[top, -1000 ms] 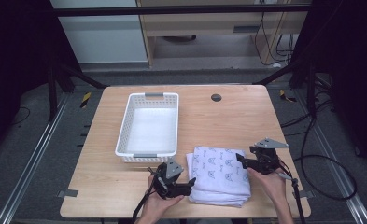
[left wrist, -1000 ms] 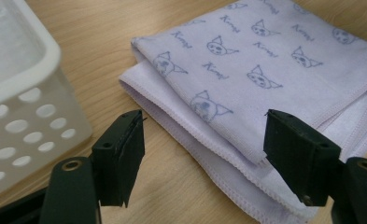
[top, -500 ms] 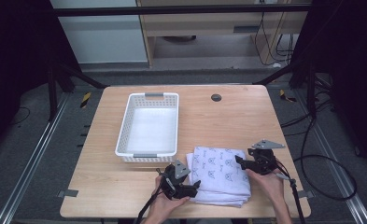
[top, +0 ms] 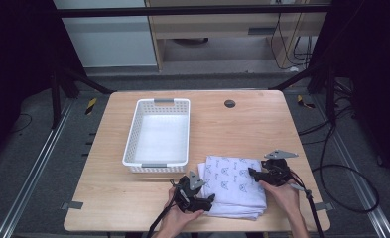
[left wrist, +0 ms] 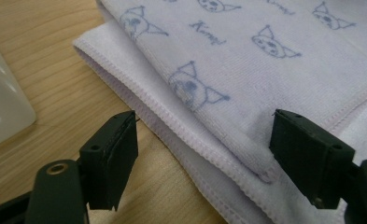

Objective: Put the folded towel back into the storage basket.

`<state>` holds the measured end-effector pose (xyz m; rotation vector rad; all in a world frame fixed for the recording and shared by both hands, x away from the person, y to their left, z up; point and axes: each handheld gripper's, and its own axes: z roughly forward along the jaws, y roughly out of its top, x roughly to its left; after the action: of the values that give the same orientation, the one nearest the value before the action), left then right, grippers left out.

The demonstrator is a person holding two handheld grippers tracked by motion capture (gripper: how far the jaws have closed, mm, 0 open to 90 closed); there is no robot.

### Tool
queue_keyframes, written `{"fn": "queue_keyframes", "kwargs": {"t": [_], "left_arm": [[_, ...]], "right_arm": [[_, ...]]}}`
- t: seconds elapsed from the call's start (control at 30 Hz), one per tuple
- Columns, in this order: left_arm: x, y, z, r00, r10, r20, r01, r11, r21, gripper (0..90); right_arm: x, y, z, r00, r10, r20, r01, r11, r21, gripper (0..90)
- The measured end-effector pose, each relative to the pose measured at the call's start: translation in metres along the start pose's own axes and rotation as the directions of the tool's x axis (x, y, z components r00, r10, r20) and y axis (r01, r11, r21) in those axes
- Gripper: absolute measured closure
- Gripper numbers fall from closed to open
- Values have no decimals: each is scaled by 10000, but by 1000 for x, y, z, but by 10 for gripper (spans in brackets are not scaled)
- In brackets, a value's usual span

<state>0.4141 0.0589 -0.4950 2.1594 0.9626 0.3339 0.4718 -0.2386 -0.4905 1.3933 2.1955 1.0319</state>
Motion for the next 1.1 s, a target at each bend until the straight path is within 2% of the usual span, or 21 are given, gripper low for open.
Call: {"fn": "queue_keyframes", "kwargs": {"t": [0.2, 0.3, 0.5, 0.63, 0.87, 1.1], "left_arm": [[2, 0, 3, 9997, -143, 221, 139, 9998, 145, 224], [4, 0, 6, 9982, -427, 418, 418, 9988, 236, 224], [3, 0, 6, 9987, -348, 379, 341, 9992, 191, 225], [2, 1, 6, 9981, -343, 507, 333, 9992, 218, 273], [1, 3, 6, 9959, -338, 833, 315, 9991, 291, 357], [0, 4, 6, 9896, -569, 1318, 521, 9978, 400, 516]], "right_arm": [[1, -1, 4, 10000, 82, 10, -82, 9999, 137, 387], [1, -1, 5, 9999, 172, -1, -171, 9997, 182, 396], [1, -1, 7, 9994, 335, -73, -333, 9991, 271, 426], [-1, -1, 8, 9971, 693, -329, -682, 9972, 315, 442], [-2, -1, 8, 9936, 960, -589, -936, 9947, 429, 507], [-2, 0, 8, 9864, 1358, -921, -1309, 9897, 573, 596]]}}
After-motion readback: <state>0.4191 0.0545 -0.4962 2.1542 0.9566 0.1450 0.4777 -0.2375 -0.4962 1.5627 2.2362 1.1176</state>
